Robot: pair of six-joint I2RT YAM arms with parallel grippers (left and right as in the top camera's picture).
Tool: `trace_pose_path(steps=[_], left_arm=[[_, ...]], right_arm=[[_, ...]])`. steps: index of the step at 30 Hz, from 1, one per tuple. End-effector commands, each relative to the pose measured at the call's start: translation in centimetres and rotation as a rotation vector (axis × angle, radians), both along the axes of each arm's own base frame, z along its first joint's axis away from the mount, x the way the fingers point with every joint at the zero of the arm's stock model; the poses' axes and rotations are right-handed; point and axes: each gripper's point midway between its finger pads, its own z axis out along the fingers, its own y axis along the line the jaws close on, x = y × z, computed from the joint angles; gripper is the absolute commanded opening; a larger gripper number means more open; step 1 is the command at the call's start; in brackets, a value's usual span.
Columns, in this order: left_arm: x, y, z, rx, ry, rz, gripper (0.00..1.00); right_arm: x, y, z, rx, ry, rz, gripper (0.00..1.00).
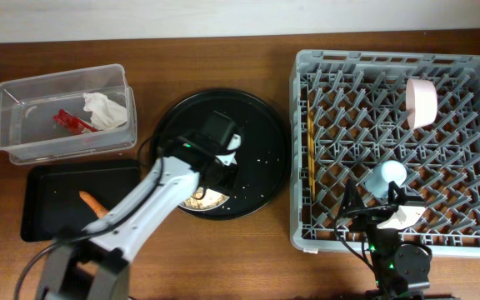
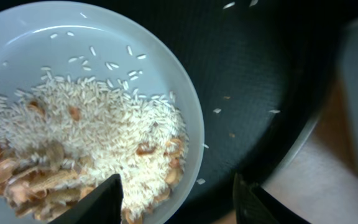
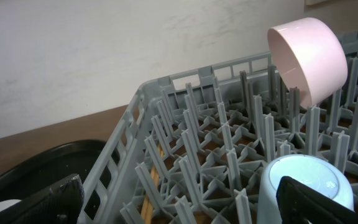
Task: Sort waste into correct bins and load items into the dishwasher rack
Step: 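Grasp the white plate rim with the left gripper and lift it, then tip the plate over the black tray to dump the food scraps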
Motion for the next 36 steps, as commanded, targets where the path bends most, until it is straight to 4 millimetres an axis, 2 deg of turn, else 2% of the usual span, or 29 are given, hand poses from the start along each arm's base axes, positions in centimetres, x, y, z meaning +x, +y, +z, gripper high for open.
trace_pose_path(steps=[1, 3, 5, 7, 8, 10, 11, 12, 15, 16, 17, 18, 19, 20, 22, 24, 27, 29, 30, 31, 32, 35, 36], left_arm=[[-0.7, -1.5, -5.7, 0.183, 0.037, -0.074, 0.49], [-1.5, -2.7, -7.5, 0.176, 0.08, -0.109, 0.42], [-2.3, -3.6, -8.4, 0.196, 0.081, -0.164, 0.4], [-1.6, -2.9, -8.4, 0.259, 0.038, -0.156, 0.37], [-1.5, -3.0, -8.4, 0.254, 0.032, -0.155, 0.29], [-0.5, -3.7, -8.2, 0.229, -0.01, -0.15, 0.08], [0.0, -3.8, -8.1, 0.229, -0.034, -0.144, 0.05], [0.1, -3.8, -8.2, 0.232, -0.037, -0.143, 0.06], [-0.3, -3.4, -10.1, 0.27, 0.0, -0.174, 0.16], [-0.3, -3.3, -10.1, 0.278, -0.002, -0.184, 0.19], [0.0, -3.2, -9.9, 0.287, -0.011, -0.18, 0.07], [0.2, -3.4, -9.1, 0.29, -0.008, -0.179, 0.0], [0.8, -3.3, -8.0, 0.312, -0.015, -0.142, 0.0], [2.0, -2.7, -5.7, 0.362, -0.045, -0.079, 0.0], [3.5, -3.0, -2.1, 0.374, -0.081, -0.016, 0.0], [4.3, -3.2, 0.1, 0.375, -0.108, 0.008, 0.0], [4.3, -1.6, 3.3, 0.393, -0.136, 0.143, 0.0], [4.0, 1.9, 6.6, 0.317, -0.116, 0.328, 0.0], [4.0, 2.7, 7.1, 0.287, -0.099, 0.352, 0.0], [3.9, 4.5, 7.8, 0.212, -0.037, 0.411, 0.0], [4.0, 6.8, 7.7, 0.15, 0.039, 0.457, 0.0], [4.4, 10.4, 7.1, 0.052, 0.137, 0.545, 0.0], [4.6, 12.2, 7.1, 0.042, 0.153, 0.594, 0.0]], right_arm=[[0.0, -0.1, -0.3, 0.007, 0.004, -0.005, 0.98], [0.0, -0.1, -0.3, 0.007, 0.004, -0.005, 0.98], [0.0, -0.1, -0.3, 0.007, 0.004, -0.005, 0.98], [0.0, -0.1, -0.3, 0.007, 0.004, -0.005, 0.98], [0.0, -0.1, -0.3, 0.007, 0.004, -0.005, 0.98], [0.0, -0.1, -0.3, 0.007, 0.004, -0.005, 0.98], [0.0, -0.1, -0.3, 0.007, 0.004, -0.005, 0.98], [0.0, -0.1, -0.3, 0.007, 0.004, -0.005, 0.98], [0.0, -0.1, -0.3, 0.007, 0.004, -0.005, 0.98], [0.0, -0.1, -0.3, 0.007, 0.004, -0.005, 0.98], [0.0, -0.1, -0.3, 0.007, 0.004, -0.005, 0.98], [0.0, -0.1, -0.3, 0.007, 0.004, -0.005, 0.98], [0.0, -0.1, -0.3, 0.007, 0.004, -0.005, 0.98], [0.0, -0.1, -0.3, 0.007, 0.004, -0.005, 0.98], [0.0, -0.1, -0.3, 0.007, 0.004, -0.005, 0.98], [0.0, -0.1, -0.3, 0.007, 0.004, -0.005, 0.98], [0.0, -0.1, -0.3, 0.007, 0.004, -0.005, 0.98], [0.0, -0.1, -0.3, 0.007, 0.004, -0.005, 0.98], [0.0, -0.1, -0.3, 0.007, 0.004, -0.005, 0.98], [0.0, -0.1, -0.3, 0.007, 0.004, -0.005, 0.98], [0.0, -0.1, -0.3, 0.007, 0.004, -0.005, 0.98], [0.0, -0.1, -0.3, 0.007, 0.004, -0.005, 0.98], [0.0, -0.1, -0.3, 0.007, 0.004, -0.005, 0.98]])
